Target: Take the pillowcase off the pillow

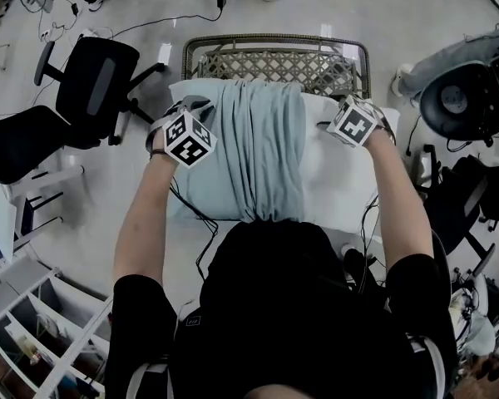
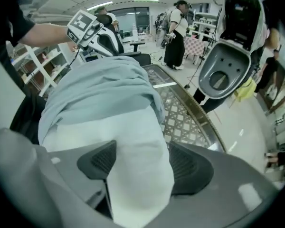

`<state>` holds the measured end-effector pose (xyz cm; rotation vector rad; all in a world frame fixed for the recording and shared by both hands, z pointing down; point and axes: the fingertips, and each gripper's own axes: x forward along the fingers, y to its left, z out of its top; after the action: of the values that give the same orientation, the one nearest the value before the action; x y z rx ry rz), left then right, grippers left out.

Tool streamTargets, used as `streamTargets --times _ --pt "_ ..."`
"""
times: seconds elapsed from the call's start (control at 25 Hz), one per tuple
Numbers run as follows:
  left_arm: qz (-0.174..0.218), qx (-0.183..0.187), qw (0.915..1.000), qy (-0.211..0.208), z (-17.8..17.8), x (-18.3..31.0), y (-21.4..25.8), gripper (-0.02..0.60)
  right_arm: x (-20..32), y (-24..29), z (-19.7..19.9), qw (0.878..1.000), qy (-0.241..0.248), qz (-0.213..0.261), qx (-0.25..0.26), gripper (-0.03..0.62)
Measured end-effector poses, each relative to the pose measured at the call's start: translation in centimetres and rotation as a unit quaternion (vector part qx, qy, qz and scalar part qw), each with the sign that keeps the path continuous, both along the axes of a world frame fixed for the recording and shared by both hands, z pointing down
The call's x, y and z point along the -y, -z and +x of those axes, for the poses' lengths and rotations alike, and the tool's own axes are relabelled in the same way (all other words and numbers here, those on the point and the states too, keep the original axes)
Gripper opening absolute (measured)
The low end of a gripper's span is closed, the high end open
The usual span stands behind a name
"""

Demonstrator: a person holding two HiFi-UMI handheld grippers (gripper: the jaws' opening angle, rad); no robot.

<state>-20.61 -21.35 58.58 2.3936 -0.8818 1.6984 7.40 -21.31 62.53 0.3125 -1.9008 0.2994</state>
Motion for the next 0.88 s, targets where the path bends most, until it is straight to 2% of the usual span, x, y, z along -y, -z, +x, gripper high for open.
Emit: streamTargets --times 0.12,0.2,0.4,0.48,0.56,0.76,0.88 --pt "-0.004 -0.015 0.9998 -0.013 0.5 -3.0 0.6 0.08 -2.5 1.7 0.5 0.998 0.0 0.054 -0.023 0.36" --pt "-0.004 -0.028 0.9994 -0.02 1.3 -5.3 1.1 0.089 -5.3 2.6 0.3 0.997 0.001 0.067 -0.025 0.36" --pt "0.002 -0.052 0.9979 -0.039 3.5 -11.0 1.5 0.089 -13.1 3.0 -1.0 0.998 -0.005 0.059 0.0 0.36" --pt "-0.007 -0.06 0.9975 -0.037 4.1 -13.2 1.3 0.089 -16.1 2.4 -1.1 0.999 -0.005 0.049 0.003 0.36" --pt "-0.021 -0.063 0.9972 -0.035 4.7 -15.2 0.9 0.114 -18.6 1.7 -1.2 0.999 -0.004 0.041 0.006 0.36" --pt "-0.042 -0.058 0.997 -0.03 5.8 -20.3 -0.2 0.137 -21.5 1.7 -0.6 0.998 -0.019 0.057 0.032 0.359" --pt "-0.047 -0.055 0.9973 -0.014 6.4 -23.1 -0.5 0.135 -23.3 2.1 -0.1 0.997 -0.007 0.06 0.045 0.36"
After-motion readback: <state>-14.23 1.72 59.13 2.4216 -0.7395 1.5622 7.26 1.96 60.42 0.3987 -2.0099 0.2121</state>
